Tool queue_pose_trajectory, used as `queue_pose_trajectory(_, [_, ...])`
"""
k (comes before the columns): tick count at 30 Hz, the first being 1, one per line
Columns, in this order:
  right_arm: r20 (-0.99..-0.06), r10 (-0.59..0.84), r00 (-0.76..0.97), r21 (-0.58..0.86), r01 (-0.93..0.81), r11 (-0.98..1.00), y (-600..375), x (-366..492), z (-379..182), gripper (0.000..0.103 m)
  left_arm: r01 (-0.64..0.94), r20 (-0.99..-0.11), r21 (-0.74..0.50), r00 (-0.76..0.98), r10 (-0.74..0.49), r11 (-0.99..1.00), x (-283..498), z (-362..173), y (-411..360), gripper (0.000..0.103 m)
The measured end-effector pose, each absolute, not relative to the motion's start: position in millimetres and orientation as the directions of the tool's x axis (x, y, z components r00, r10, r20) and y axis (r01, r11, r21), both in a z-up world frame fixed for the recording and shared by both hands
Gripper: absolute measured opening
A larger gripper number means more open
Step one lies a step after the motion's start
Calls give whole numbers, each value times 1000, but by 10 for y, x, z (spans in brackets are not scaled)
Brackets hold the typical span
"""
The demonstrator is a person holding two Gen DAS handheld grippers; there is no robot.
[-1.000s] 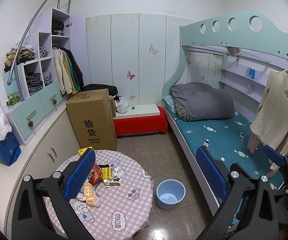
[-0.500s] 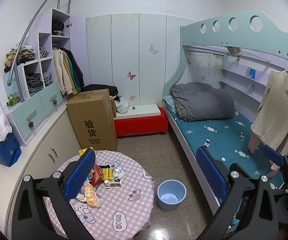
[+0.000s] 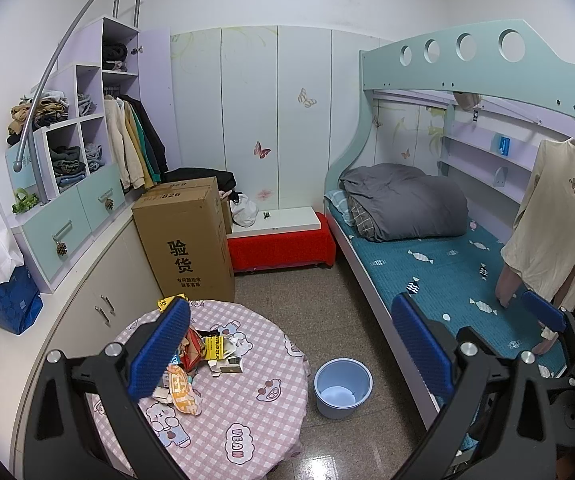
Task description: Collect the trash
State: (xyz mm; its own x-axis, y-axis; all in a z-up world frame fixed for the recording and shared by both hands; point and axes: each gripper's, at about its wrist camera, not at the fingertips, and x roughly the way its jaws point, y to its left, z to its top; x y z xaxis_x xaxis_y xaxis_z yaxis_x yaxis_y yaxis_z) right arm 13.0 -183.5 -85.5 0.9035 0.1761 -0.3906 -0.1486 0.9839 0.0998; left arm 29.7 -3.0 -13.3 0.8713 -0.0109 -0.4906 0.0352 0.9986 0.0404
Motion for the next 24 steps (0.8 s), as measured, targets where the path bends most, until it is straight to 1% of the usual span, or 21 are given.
queue_pose_trajectory(24, [-398, 182, 899, 114, -149, 982, -1846, 156, -904, 98, 34, -500, 50, 866, -5, 998, 339, -192, -84, 99])
